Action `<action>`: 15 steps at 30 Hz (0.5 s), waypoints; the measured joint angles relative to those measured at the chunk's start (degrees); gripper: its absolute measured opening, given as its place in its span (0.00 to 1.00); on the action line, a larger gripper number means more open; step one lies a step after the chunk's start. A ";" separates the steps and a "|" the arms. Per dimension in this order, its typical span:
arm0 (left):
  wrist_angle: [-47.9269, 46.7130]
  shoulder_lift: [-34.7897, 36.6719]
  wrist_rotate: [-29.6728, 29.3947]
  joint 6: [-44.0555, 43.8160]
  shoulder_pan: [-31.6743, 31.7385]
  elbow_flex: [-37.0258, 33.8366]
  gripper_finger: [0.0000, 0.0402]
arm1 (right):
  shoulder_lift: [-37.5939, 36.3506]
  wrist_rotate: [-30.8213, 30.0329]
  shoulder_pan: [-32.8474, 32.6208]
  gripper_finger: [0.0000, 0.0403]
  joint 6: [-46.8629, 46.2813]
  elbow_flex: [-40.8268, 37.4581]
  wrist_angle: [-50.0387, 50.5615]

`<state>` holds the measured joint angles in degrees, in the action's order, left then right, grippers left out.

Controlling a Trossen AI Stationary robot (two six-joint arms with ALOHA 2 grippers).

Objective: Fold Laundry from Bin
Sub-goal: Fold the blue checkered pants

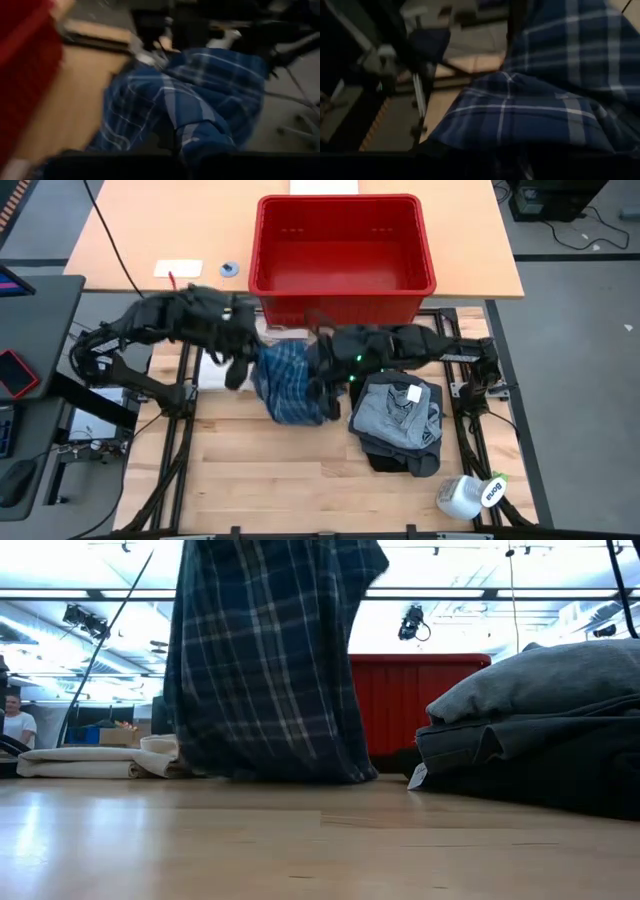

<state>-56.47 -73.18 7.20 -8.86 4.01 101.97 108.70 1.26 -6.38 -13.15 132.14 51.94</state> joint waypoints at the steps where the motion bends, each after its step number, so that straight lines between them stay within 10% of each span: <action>1: -0.67 -0.68 0.00 -0.92 -1.78 0.00 0.01 | 0.15 0.01 -0.62 0.45 -0.54 -0.02 0.96; 15: -5.60 -6.03 1.71 -4.35 -10.51 -0.11 0.01 | 3.37 2.86 -5.02 0.45 -20.29 -0.09 3.27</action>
<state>-62.07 -79.22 8.91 -13.21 -6.50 101.86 112.07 4.12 -11.40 -33.44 132.05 55.21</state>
